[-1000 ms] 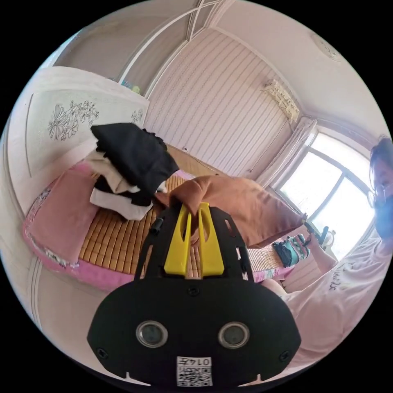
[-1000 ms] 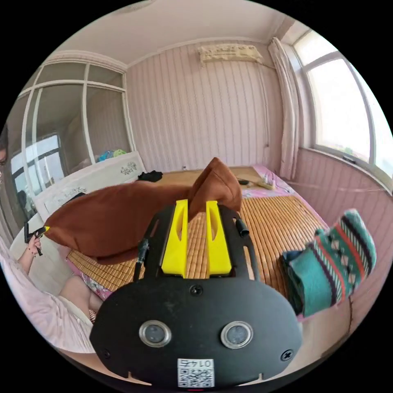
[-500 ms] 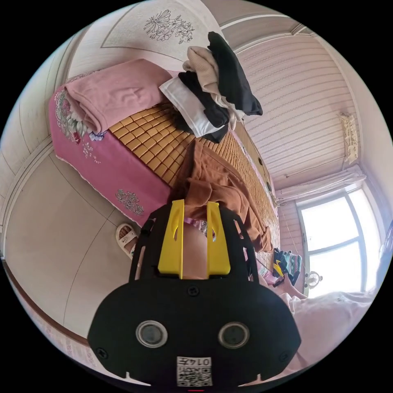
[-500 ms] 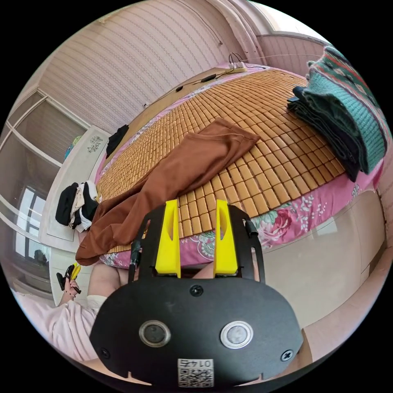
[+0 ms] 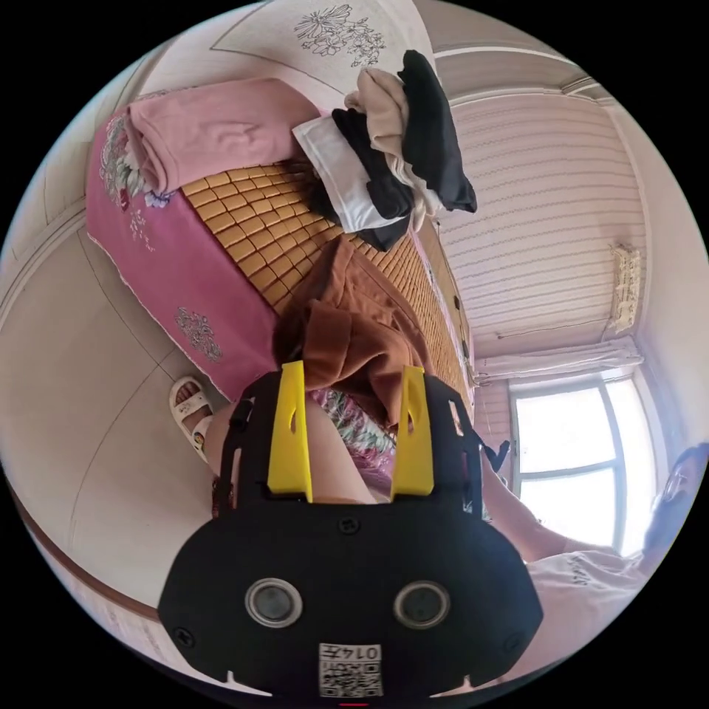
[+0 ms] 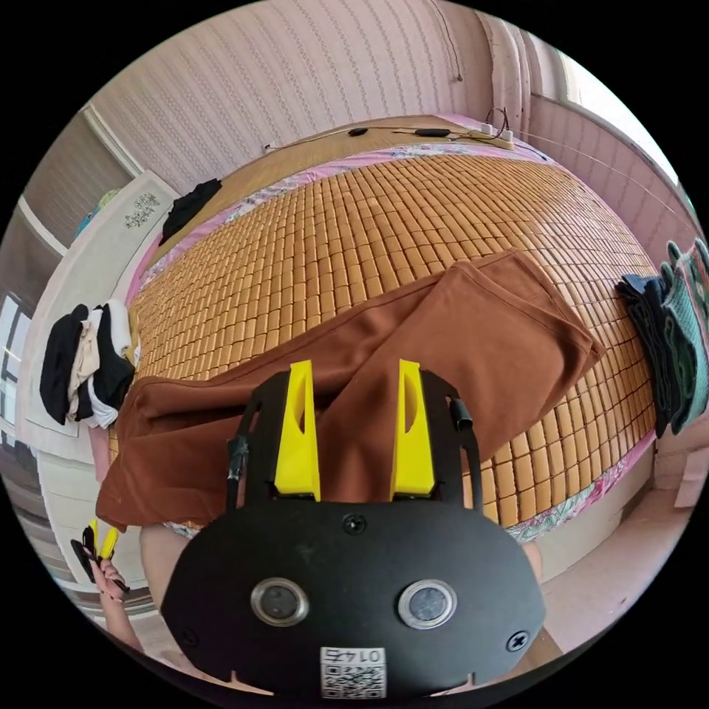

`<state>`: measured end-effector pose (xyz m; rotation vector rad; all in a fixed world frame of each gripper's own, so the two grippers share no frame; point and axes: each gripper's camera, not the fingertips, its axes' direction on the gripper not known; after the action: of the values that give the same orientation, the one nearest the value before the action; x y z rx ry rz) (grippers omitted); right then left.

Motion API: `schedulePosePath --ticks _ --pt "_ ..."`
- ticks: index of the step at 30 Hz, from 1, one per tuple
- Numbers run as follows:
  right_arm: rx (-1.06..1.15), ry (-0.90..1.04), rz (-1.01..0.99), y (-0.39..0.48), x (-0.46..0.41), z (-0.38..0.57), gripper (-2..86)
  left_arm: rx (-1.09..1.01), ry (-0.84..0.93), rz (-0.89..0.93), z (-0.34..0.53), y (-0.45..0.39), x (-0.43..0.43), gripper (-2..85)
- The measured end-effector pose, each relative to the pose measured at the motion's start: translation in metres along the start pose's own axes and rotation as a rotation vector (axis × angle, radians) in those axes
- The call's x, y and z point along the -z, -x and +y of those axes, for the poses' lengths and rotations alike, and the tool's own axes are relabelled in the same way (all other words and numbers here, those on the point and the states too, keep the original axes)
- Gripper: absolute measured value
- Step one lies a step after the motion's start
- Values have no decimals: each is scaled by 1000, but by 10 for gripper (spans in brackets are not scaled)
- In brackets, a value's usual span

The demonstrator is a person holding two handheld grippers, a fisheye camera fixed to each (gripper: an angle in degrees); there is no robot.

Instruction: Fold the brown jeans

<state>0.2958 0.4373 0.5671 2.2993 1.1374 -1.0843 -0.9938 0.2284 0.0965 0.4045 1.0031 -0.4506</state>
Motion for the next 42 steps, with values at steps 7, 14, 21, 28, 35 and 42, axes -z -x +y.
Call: schedulePosePath --ticks 7,14,21,28,35,42 --pt "37 95 59 -9 -12 -1 27 152 -21 116 -11 35 -38 84" --pt "-117 -279 -327 -123 127 67 1 34 -119 53 -27 25 -28 18" --pt "-312 -74 -199 -184 120 181 4 -78 -16 -82 9 34 -39 22" --pt "-291 -302 30 -182 151 152 -1 -100 87 -231 40 38 -56 -4" --pt "215 -163 125 -46 74 30 -3 -208 -65 -237 32 17 -81 -10" --pt "320 -199 348 52 -5 -43 -6 -488 27 -393 -10 -41 -249 -10"
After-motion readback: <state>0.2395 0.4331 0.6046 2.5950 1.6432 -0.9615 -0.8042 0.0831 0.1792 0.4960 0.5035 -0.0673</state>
